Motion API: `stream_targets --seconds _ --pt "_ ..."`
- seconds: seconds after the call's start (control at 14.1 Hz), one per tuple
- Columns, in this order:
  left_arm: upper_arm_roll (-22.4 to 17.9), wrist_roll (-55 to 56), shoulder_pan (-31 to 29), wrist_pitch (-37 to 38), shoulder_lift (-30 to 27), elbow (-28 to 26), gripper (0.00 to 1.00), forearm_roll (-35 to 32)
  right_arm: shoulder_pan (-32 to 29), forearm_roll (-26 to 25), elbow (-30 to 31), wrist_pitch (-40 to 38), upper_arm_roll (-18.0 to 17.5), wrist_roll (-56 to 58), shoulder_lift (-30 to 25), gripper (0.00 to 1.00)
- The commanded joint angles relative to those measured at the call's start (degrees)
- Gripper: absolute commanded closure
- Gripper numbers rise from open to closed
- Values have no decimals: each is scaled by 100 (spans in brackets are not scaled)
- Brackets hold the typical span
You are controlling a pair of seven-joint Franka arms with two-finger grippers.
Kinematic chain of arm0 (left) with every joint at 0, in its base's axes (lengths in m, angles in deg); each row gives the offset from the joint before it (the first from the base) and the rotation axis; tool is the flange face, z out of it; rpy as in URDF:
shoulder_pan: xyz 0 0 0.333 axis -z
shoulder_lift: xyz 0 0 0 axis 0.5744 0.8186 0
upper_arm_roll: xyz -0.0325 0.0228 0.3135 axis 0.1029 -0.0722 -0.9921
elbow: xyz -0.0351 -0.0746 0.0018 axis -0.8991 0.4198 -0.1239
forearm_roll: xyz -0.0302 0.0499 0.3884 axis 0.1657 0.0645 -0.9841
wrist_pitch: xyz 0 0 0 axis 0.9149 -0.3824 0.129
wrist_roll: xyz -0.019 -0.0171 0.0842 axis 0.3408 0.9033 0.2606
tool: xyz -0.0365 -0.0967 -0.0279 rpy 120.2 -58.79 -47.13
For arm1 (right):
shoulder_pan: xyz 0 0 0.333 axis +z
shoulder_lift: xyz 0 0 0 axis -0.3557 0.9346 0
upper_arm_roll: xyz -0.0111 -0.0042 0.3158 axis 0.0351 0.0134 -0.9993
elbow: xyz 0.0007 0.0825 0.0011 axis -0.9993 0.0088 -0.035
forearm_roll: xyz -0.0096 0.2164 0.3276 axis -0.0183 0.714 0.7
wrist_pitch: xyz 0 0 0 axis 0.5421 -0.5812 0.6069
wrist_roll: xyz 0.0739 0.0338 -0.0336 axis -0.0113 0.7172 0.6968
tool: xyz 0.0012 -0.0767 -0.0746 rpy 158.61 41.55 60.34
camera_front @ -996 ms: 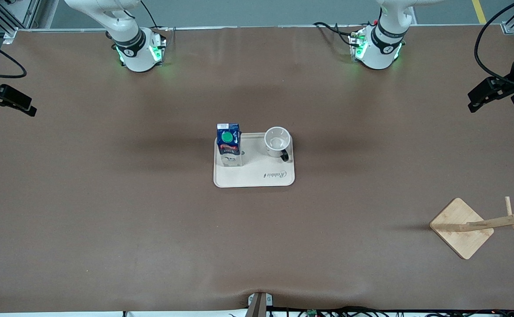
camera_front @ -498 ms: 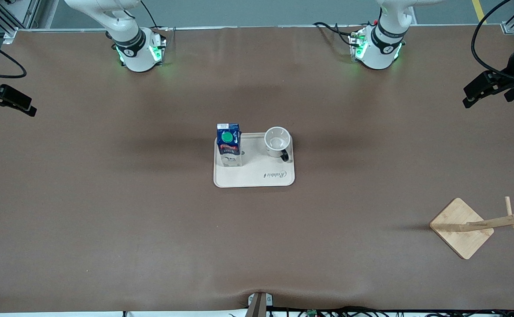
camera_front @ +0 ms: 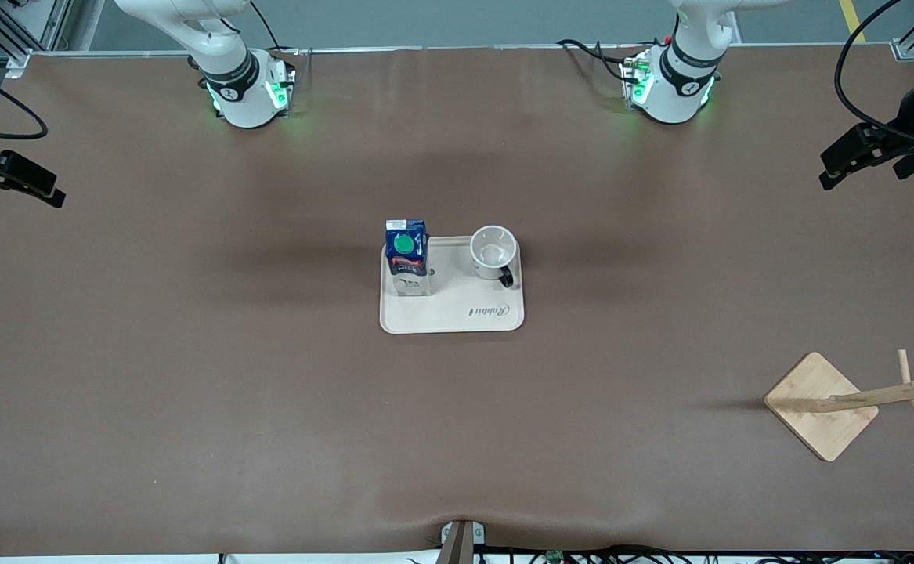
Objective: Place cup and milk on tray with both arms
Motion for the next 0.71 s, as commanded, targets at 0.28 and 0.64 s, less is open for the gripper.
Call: stream_targets --seconds 0.28,0.64 --pt "-10 -330 50 103 45 27 0 116 -38 -8 -172 -56 -30 50 90 0" --pt "34 -321 50 191 45 18 0 133 -38 -8 -172 -64 -30 50 81 0"
